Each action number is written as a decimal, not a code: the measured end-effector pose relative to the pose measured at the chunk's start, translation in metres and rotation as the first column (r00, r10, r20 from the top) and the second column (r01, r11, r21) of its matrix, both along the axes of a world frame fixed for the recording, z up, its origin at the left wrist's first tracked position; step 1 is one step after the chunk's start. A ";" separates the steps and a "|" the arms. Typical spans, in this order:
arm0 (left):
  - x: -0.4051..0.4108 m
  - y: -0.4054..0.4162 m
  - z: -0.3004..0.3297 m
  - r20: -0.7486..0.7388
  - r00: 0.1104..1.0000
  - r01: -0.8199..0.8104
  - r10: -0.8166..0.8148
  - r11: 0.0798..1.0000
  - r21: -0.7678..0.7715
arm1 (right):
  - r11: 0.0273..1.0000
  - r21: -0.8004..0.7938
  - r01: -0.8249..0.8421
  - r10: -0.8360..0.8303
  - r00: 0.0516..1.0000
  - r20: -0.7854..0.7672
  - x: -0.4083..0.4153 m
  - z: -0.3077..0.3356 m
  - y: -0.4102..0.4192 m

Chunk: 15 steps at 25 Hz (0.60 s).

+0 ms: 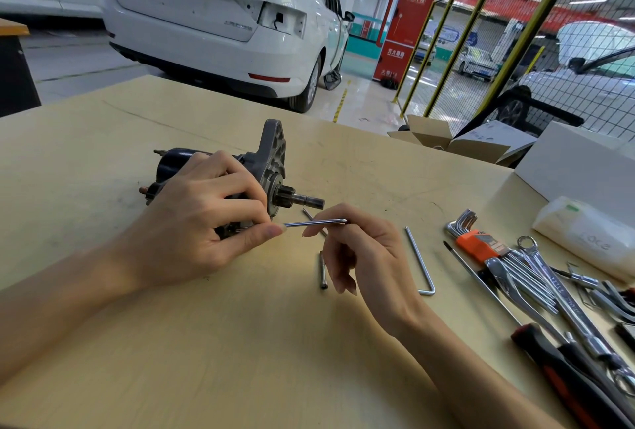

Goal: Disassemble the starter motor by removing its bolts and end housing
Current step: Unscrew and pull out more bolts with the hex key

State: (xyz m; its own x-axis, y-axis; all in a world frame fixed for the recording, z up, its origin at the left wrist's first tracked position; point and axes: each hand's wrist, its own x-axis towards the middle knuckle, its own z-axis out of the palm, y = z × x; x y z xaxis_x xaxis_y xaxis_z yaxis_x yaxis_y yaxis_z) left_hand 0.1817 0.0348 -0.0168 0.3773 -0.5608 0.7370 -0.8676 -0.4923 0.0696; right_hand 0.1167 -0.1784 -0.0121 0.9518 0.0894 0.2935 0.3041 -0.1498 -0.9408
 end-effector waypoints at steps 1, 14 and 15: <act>0.000 0.000 0.000 0.000 1.000 0.000 0.000 1.000 0.000 | 1.000 0.000 0.007 -0.007 1.000 -0.003 0.000 0.000 0.000; 0.000 0.000 0.001 -0.022 1.000 0.006 -0.006 1.000 -0.009 | 0.997 0.071 0.035 -0.033 0.999 -0.033 0.001 0.000 0.001; 0.000 0.000 0.001 -0.020 1.000 0.004 -0.004 1.000 -0.008 | 0.997 0.076 0.009 -0.006 0.999 -0.038 0.001 0.001 0.001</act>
State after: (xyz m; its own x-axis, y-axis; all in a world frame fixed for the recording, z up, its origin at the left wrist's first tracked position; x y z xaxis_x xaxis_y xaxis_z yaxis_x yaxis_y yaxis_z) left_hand 0.1820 0.0351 -0.0161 0.3896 -0.5564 0.7339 -0.8681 -0.4880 0.0908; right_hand 0.1175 -0.1777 -0.0109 0.9628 0.0608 0.2631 0.2674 -0.0792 -0.9603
